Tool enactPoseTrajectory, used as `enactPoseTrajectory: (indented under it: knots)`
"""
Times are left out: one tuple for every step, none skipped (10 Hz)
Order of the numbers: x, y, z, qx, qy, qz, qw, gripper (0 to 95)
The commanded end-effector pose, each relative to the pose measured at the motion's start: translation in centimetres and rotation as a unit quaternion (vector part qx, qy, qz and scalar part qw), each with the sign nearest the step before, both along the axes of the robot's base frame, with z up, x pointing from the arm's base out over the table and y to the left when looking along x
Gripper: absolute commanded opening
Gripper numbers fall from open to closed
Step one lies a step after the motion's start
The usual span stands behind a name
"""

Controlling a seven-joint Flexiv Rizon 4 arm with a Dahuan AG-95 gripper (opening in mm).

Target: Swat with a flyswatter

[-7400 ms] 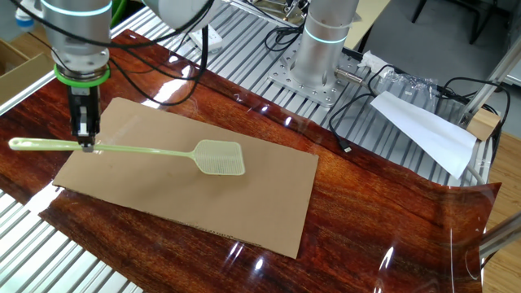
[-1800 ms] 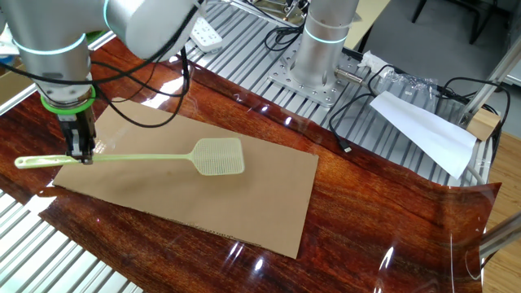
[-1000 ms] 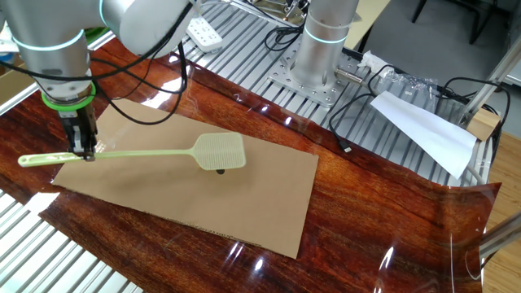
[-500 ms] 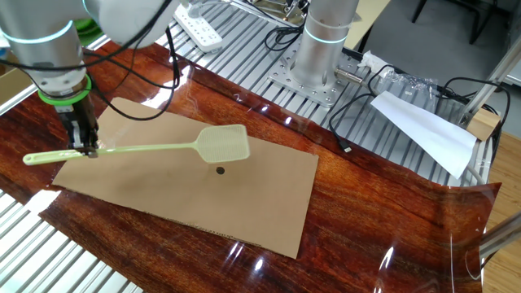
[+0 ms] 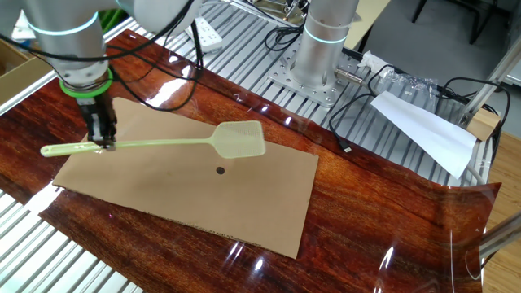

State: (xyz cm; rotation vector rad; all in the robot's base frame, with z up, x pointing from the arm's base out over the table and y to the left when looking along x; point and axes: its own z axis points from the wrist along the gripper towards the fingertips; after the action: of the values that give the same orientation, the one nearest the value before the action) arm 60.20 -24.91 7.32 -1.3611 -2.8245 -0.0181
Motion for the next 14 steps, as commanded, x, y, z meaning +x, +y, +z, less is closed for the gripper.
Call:
enactPoseTrajectory:
  knots:
    - [-0.9,0.6,0.2,0.001,0.001,-0.010,0.9999,0.0]
    - [-1.4,0.9,0.2,0.000,0.000,-0.015,0.9999,0.0]
    - [-2.1,1.3,0.1,-0.001,-0.001,-0.021,0.9998,0.0]
    - [-2.7,1.6,0.0,0.000,-0.001,-0.019,0.9998,0.0]
    - [-3.1,2.2,-0.2,0.000,-0.005,-0.008,1.0000,0.0]
    - [-3.3,2.4,-0.3,0.001,-0.006,0.004,1.0000,0.0]
    - [-3.3,2.5,-0.3,0.001,-0.006,0.012,0.9999,0.0]
    - [-3.3,2.6,-0.2,0.005,-0.006,0.015,0.9999,0.0]
    - [-3.3,2.6,-0.2,0.005,-0.006,0.023,0.9997,0.0]
    - [-3.3,2.6,-0.2,0.005,-0.007,0.026,0.9996,0.0]
    - [-3.3,2.6,-0.2,0.004,-0.007,0.027,0.9996,0.0]
    - [-3.3,2.6,-0.2,0.004,-0.008,0.032,0.9995,0.0]
    - [-3.3,2.6,-0.2,0.004,-0.009,0.044,0.9990,0.0]
    - [-3.2,2.7,-0.2,0.003,-0.011,0.053,0.9985,0.0]
